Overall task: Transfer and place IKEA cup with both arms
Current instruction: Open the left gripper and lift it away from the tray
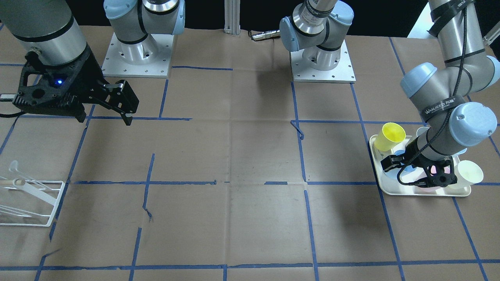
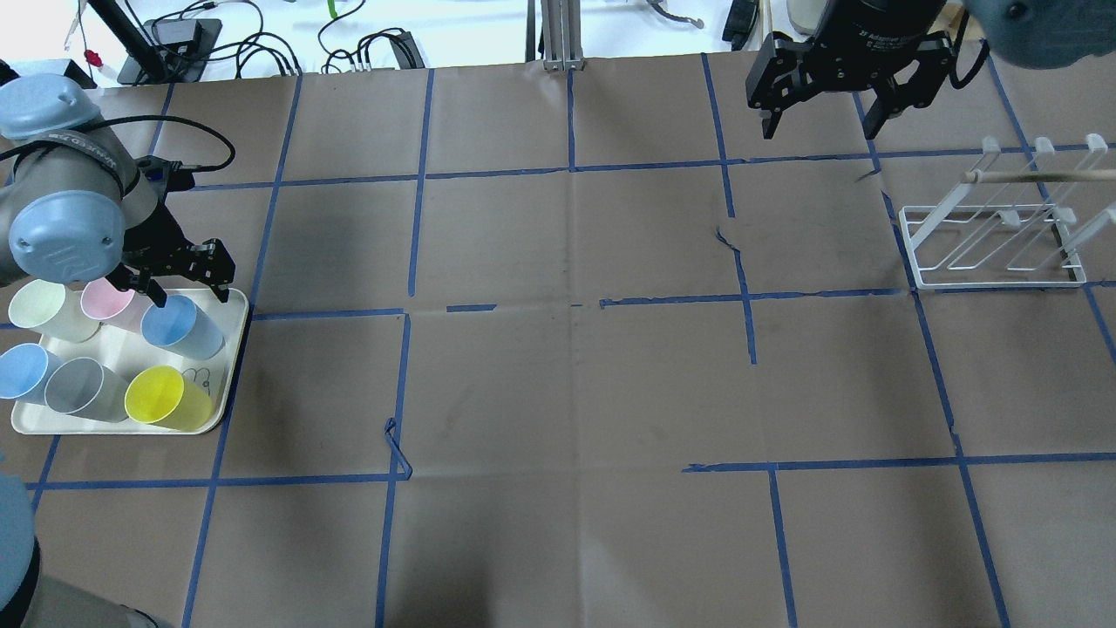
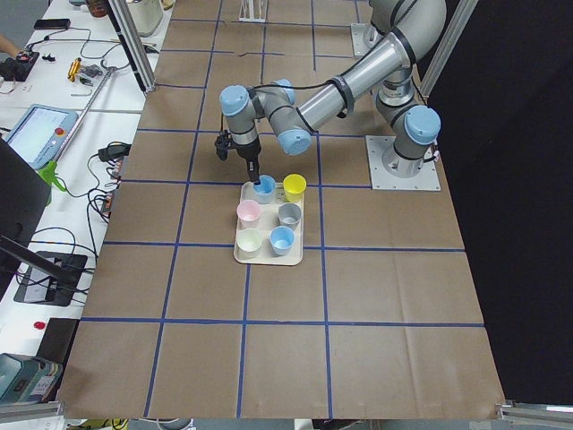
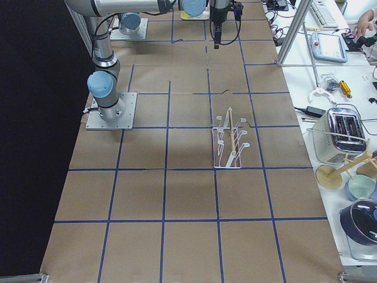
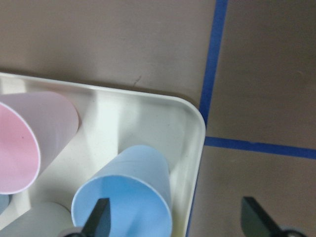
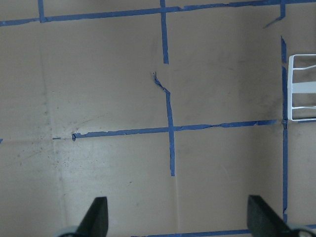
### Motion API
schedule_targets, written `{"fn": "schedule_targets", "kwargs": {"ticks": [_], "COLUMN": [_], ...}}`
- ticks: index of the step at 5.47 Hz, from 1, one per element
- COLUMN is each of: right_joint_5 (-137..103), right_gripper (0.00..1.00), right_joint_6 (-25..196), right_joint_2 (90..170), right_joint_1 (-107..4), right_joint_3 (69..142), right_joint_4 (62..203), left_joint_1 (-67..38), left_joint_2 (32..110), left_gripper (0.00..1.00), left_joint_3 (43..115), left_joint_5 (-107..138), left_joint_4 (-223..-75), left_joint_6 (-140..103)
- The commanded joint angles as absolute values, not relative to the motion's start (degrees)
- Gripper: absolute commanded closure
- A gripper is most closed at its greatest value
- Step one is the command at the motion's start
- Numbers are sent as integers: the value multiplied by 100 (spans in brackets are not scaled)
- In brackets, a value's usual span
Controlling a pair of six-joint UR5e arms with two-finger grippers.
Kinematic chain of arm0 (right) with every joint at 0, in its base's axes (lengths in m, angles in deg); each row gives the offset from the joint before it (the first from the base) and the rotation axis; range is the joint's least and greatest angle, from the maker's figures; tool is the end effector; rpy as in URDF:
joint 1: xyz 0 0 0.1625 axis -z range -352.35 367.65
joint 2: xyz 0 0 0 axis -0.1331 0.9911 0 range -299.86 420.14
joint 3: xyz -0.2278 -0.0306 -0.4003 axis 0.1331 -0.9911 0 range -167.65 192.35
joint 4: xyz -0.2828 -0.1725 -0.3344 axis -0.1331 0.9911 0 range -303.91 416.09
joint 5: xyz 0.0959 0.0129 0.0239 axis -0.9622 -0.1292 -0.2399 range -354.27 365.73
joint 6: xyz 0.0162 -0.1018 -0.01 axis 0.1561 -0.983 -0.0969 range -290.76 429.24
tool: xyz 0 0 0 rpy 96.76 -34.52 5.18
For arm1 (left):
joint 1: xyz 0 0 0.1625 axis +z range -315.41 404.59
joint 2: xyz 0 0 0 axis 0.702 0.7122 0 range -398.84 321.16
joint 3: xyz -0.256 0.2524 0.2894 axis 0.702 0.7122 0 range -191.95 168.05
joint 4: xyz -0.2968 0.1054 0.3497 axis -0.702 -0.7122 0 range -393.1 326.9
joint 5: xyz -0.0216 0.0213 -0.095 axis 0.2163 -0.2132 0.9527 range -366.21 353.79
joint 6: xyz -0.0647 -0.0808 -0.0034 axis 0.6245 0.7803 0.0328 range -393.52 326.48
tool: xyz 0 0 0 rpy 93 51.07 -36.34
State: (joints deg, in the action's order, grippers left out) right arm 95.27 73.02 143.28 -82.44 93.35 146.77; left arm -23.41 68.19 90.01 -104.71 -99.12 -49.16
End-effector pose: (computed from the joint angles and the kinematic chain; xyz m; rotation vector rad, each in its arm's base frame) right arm 0.1351 -0.6107 0.5391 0.1005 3.1294 -0.0766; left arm 0.1231 -0.6193 0.2743 -0.1581 3.0188 0.1974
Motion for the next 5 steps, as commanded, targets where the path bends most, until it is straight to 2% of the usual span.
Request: {"fn": "schedule_targets", "kwargs": {"ticks": [1, 2, 3, 5], "right_joint_5": [9494, 9520, 9546, 9564], "right_gripper": [0, 0, 0, 0], "right_joint_6": [7302, 7302, 7302, 7258], "right_joint_2": [14328, 14328, 14328, 14328], "right_joint_1": [-8244, -8244, -8253, -8253], "right_joint_3": [9329, 9347, 9390, 9373], "right_joint_4": [14670, 14679, 14731, 14741], "left_joint_1": [-2676, -3148, -3675, -4554], "left_joint_2": [6132, 5736, 5523, 5205], "left_gripper": [2, 2, 2, 2], "left_joint_3": [8764, 8589, 7996, 7822], "left_joint_5": [-9881, -9763, -9761, -9735], "left_joint_4": [-10915, -11496, -12154, -12118], "left_joint_6": [-4637, -4261, -3926, -3888]}}
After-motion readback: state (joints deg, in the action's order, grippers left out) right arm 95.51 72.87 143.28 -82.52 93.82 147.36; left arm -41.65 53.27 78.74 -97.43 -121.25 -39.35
